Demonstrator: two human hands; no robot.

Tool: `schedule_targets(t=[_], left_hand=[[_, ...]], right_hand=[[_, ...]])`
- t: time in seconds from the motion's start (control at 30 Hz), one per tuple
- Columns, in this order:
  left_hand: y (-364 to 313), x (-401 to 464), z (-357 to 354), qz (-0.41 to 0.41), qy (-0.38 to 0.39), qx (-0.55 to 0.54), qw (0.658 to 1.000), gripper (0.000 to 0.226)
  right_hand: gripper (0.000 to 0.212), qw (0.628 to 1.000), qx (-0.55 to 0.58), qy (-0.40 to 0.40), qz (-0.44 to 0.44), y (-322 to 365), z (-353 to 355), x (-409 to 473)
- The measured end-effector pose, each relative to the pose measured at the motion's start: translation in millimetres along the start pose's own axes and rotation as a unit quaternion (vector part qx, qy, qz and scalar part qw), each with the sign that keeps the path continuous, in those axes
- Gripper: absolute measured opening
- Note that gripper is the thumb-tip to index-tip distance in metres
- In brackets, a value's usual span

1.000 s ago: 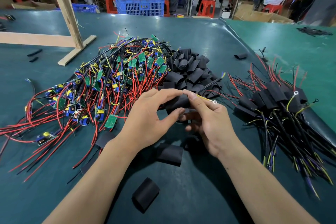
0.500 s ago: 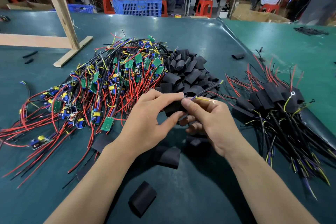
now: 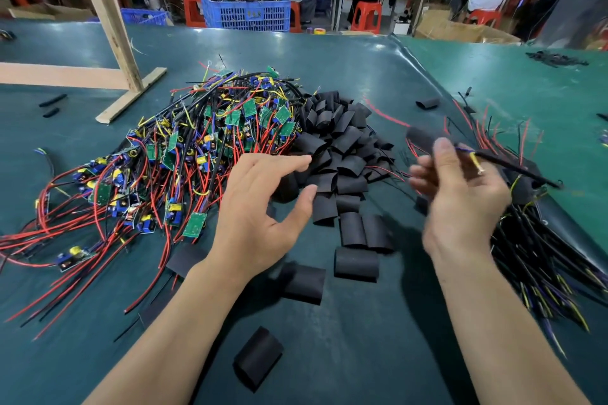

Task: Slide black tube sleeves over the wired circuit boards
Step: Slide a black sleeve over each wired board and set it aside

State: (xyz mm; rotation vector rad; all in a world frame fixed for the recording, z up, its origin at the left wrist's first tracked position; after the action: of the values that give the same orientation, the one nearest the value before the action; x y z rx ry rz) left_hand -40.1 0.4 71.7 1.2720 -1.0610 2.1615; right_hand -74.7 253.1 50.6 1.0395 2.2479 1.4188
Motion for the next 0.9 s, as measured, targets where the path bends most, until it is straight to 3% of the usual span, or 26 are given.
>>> schedule_targets(t=[0.17,0.37,0.6,0.9], left_hand=[[1.3,1.3,2.7,0.009,-0.003,-0.008,1.000,0.027],[4.9,1.0,4.4,0.029,-0.007,-0.017,0.999,0.029],[4.1,0.1,2.1,0.035,0.005,-0.024,0.999,0.030],[5.2,-0.3,1.5,0.052,0.015,-0.021,0.998,0.029]], right_hand=[[0.012,0.985,0.081,-0.134,-0.073,-5.5,32.6,22.1],[0.015,0.966,0.075,-0.207,-0.138,-18.5,44.4,17.7],[0.026,0.971,0.009,-0.132,-0.198,-30.7,29.1,7.1],[0.030,0.945,0.036,-0.033,-0.323,-58.6,3.5,-20.7]])
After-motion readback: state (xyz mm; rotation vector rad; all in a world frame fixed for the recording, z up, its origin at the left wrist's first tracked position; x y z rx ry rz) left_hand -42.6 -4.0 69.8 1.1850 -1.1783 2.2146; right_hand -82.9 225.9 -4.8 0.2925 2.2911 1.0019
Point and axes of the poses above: each hand's wrist, its own x-axis towards the middle knuckle, its own z-axis out of the back of the hand, y = z × x, the point moved 8 cm from there along x, towards the middle knuckle, and after that the axes turned 9 degrees about -y, right-handed, at the moved point
